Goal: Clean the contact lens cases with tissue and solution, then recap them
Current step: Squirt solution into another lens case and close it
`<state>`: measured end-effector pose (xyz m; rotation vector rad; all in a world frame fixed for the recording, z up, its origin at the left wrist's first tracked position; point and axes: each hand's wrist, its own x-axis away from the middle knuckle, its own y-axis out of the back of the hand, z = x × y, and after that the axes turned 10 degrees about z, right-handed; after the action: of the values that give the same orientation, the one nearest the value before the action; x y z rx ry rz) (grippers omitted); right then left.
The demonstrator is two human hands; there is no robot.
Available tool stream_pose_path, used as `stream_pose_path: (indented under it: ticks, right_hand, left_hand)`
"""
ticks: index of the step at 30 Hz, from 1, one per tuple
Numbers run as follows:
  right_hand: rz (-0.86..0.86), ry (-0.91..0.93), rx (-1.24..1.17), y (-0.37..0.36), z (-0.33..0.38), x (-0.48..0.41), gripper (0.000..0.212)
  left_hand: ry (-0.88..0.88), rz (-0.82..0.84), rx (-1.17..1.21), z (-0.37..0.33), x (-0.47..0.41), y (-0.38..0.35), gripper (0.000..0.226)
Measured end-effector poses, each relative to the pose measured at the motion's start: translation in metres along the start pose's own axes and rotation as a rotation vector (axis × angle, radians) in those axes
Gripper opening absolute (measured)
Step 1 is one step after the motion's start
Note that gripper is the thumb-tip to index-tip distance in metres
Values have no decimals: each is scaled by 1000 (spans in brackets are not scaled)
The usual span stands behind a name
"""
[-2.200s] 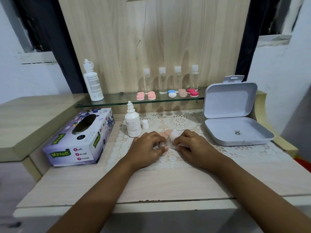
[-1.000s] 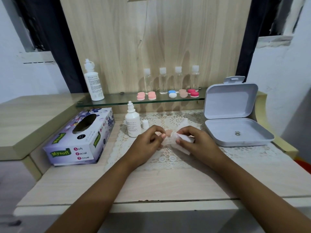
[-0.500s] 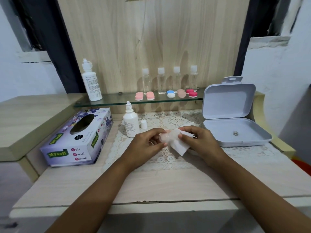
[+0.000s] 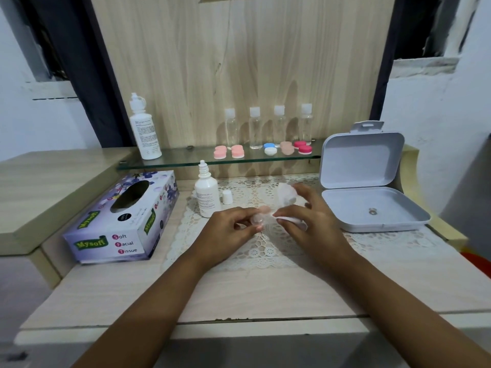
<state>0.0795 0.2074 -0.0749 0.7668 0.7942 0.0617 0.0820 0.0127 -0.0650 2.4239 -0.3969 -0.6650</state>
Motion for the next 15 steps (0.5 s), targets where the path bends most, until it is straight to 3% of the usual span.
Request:
stream_pose_path:
  ticks: [7,11,15]
  right_hand:
    - [102,133,170,-2,5,3,16]
    - [31,5,106,-2,5,2,21]
    - [59,6,111,-1,2,2,23]
  left_hand:
    - [9,15,-51,6,-1,-1,35]
    - [17,5,-17,6,-1,-2,34]
    - [19,-18,-1,7,-1,-2,35]
